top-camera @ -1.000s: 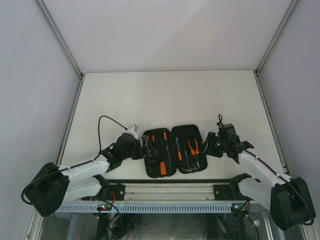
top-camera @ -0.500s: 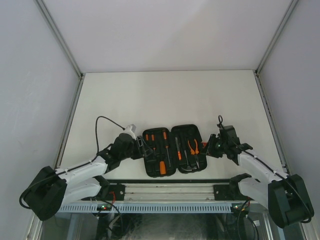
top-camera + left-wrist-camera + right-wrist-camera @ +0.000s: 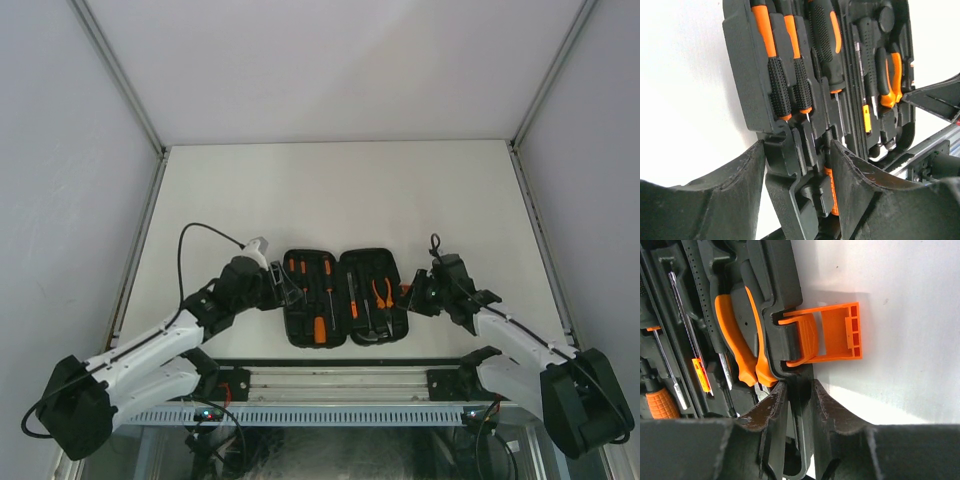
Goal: Sort the tools into containers
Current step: Close the storage box at the center of the board.
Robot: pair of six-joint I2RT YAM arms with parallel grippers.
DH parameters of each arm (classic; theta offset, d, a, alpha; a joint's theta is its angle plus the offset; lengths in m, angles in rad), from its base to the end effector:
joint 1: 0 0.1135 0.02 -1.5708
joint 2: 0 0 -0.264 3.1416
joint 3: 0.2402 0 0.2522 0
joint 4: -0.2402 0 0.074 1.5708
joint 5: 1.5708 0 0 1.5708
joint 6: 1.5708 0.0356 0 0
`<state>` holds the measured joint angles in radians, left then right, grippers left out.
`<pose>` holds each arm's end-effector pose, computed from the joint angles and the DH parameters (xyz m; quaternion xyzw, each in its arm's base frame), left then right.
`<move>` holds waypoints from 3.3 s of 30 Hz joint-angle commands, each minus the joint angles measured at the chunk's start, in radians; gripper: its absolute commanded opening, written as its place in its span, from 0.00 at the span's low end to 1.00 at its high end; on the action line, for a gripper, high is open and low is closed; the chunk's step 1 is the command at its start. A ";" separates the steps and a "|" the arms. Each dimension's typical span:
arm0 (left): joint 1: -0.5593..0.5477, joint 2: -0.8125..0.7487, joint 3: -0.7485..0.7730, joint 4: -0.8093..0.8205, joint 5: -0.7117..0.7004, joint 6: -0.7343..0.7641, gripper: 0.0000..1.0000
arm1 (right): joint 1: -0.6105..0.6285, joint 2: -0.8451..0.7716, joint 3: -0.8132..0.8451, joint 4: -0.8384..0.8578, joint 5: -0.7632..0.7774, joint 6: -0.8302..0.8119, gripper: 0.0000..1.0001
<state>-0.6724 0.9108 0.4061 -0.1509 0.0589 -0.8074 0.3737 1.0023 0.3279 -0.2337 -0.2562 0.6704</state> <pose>0.1461 -0.1190 0.1893 -0.0475 0.8956 -0.3172 0.3083 0.1581 0.0717 0.1444 0.0975 0.9337 0.2656 0.2194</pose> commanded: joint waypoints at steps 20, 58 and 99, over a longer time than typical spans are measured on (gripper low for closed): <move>-0.090 0.038 0.213 0.136 0.114 -0.044 0.51 | 0.136 0.015 -0.030 0.160 -0.050 0.127 0.21; -0.239 0.562 0.546 0.247 0.196 0.028 0.57 | 0.122 -0.711 0.066 -0.435 0.455 0.208 0.49; -0.407 0.702 0.778 -0.359 -0.379 0.247 0.65 | 0.166 -0.348 -0.066 -0.019 0.129 0.238 0.41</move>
<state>-1.0805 1.6363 1.1336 -0.4721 -0.2970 -0.5964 0.5365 0.7403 0.1738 -0.1604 -0.3035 0.9283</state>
